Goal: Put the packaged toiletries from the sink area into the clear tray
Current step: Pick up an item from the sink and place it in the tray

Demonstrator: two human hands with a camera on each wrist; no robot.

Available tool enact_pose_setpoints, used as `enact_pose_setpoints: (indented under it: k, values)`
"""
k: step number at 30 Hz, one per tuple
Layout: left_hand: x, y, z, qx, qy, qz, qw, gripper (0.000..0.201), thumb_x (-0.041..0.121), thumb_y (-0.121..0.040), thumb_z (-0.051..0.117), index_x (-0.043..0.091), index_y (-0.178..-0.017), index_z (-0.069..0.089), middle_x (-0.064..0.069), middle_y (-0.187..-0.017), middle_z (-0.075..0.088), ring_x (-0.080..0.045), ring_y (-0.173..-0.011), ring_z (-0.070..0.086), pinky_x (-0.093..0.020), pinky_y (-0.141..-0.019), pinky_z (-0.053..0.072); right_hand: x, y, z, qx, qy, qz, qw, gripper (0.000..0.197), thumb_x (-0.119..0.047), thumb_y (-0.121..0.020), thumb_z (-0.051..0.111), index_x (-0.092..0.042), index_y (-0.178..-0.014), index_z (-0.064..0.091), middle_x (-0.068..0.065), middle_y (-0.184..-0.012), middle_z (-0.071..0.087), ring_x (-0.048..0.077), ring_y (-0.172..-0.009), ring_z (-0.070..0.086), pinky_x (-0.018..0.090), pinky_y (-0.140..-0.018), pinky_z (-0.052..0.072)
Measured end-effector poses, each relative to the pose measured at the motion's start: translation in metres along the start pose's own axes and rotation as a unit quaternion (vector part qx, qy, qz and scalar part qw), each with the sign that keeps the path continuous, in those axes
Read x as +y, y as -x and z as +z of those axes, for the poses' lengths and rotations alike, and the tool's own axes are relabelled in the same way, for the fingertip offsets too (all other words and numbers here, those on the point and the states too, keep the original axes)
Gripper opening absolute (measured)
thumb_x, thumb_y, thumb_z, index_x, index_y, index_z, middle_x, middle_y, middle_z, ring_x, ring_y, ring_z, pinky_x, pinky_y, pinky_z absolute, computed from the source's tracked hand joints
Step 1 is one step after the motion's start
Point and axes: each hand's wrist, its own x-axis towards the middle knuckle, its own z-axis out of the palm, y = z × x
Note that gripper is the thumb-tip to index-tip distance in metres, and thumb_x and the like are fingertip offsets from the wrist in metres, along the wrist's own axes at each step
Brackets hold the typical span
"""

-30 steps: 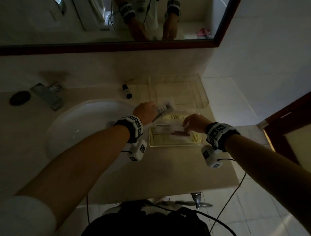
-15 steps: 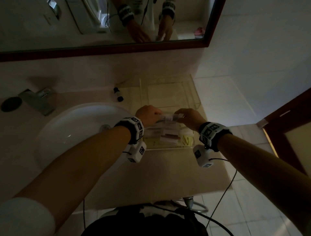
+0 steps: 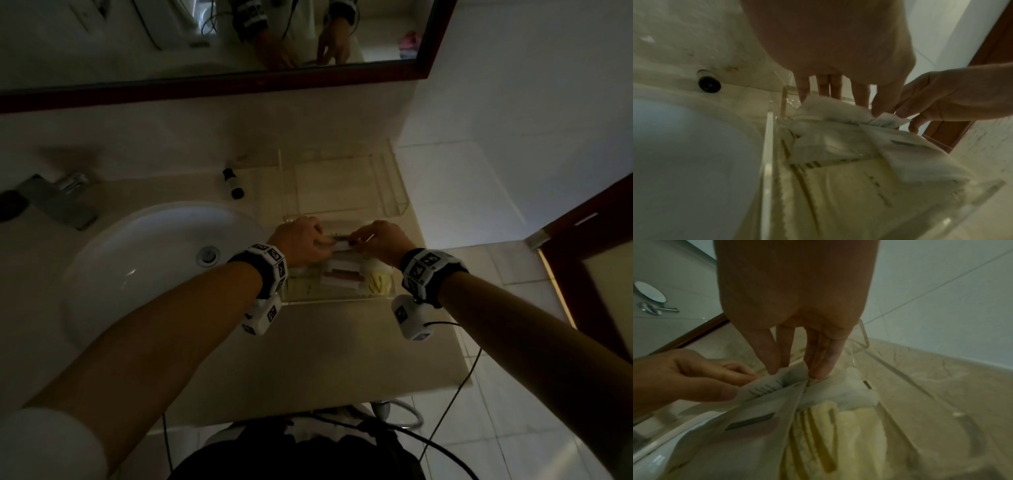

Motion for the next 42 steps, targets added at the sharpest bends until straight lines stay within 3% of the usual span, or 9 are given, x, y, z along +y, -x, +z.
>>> enact_pose_setpoints:
  k: [3, 9, 13, 19, 24, 28, 36, 42]
  values:
    - [-0.001, -0.002, 0.001, 0.001, -0.007, -0.001, 1.000, 0.028, 0.047, -0.090, 0.054, 0.034, -0.107, 0.071, -0.001, -0.115, 0.054, -0.019, -0.107, 0.051, -0.028, -0.081, 0.040, -0.002, -0.003, 0.004, 0.007, 0.025, 0.011, 1.000, 0.019, -0.029, -0.086, 0.065, -0.022, -0.103, 0.068, 0.003, -0.104, 0.061, 0.017, -0.086, 0.053, 0.024, -0.068, 0.039]
    - [0.006, -0.003, 0.004, 0.054, 0.011, -0.027, 0.998, 0.020, 0.027, -0.090, 0.057, 0.021, -0.106, 0.067, -0.006, -0.109, 0.055, -0.024, -0.098, 0.056, -0.030, -0.073, 0.041, -0.007, -0.013, 0.016, 0.034, 0.079, 0.055, 0.995, 0.036, -0.036, -0.086, 0.063, -0.015, -0.114, 0.057, 0.010, -0.114, 0.059, 0.028, -0.100, 0.057, 0.032, -0.074, 0.042]
    - [0.005, -0.003, 0.007, 0.052, -0.002, -0.024, 0.998, 0.032, 0.019, -0.088, 0.056, 0.023, -0.119, 0.061, -0.006, -0.110, 0.047, -0.025, -0.097, 0.054, -0.029, -0.071, 0.039, -0.010, -0.018, 0.019, 0.046, 0.110, 0.083, 0.989, 0.040, -0.042, -0.090, 0.056, -0.010, -0.112, 0.054, 0.013, -0.111, 0.060, 0.029, -0.093, 0.057, 0.034, -0.073, 0.043]
    - [0.002, -0.001, 0.010, 0.050, 0.008, -0.018, 0.999, 0.024, 0.020, -0.089, 0.055, 0.022, -0.111, 0.063, -0.007, -0.108, 0.048, -0.025, -0.098, 0.053, -0.028, -0.068, 0.036, -0.009, -0.022, 0.022, 0.068, 0.012, 0.088, 0.994, 0.032, -0.044, -0.088, 0.060, -0.019, -0.107, 0.061, 0.008, -0.110, 0.064, 0.027, -0.099, 0.061, 0.032, -0.080, 0.048]
    - [-0.002, 0.000, 0.011, 0.050, 0.038, -0.013, 0.998, 0.026, 0.019, -0.093, 0.049, 0.023, -0.109, 0.069, -0.006, -0.106, 0.050, -0.022, -0.103, 0.050, -0.028, -0.074, 0.038, -0.008, -0.023, 0.019, 0.045, 0.061, 0.077, 0.994, 0.028, -0.040, -0.087, 0.061, -0.018, -0.103, 0.062, 0.006, -0.104, 0.064, 0.025, -0.091, 0.061, 0.035, -0.079, 0.052]
    - [-0.003, 0.002, 0.009, 0.023, 0.024, -0.019, 0.999, 0.034, 0.008, -0.087, 0.051, 0.025, -0.113, 0.065, -0.005, -0.109, 0.047, -0.022, -0.106, 0.048, -0.028, -0.073, 0.039, -0.004, -0.024, 0.021, 0.020, 0.076, 0.061, 0.995, 0.034, -0.043, -0.085, 0.062, -0.021, -0.110, 0.052, 0.006, -0.104, 0.059, 0.022, -0.084, 0.053, 0.032, -0.070, 0.041]
    - [0.000, 0.007, 0.009, 0.008, -0.018, -0.021, 1.000, 0.040, 0.006, -0.087, 0.052, 0.025, -0.122, 0.056, -0.006, -0.115, 0.043, -0.023, -0.109, 0.044, -0.031, -0.070, 0.038, -0.004, -0.023, 0.026, 0.017, 0.102, 0.044, 0.994, 0.041, -0.038, -0.087, 0.060, -0.015, -0.118, 0.046, 0.012, -0.115, 0.057, 0.029, -0.100, 0.058, 0.036, -0.076, 0.045]
    - [0.004, 0.007, 0.012, 0.026, -0.044, -0.036, 0.998, 0.042, 0.003, -0.086, 0.052, 0.025, -0.122, 0.056, -0.007, -0.117, 0.043, -0.025, -0.108, 0.045, -0.031, -0.068, 0.036, -0.002, -0.023, 0.021, 0.024, 0.064, 0.040, 0.997, 0.023, -0.032, -0.088, 0.059, -0.024, -0.110, 0.057, 0.009, -0.107, 0.063, 0.027, -0.094, 0.060, 0.033, -0.075, 0.046]
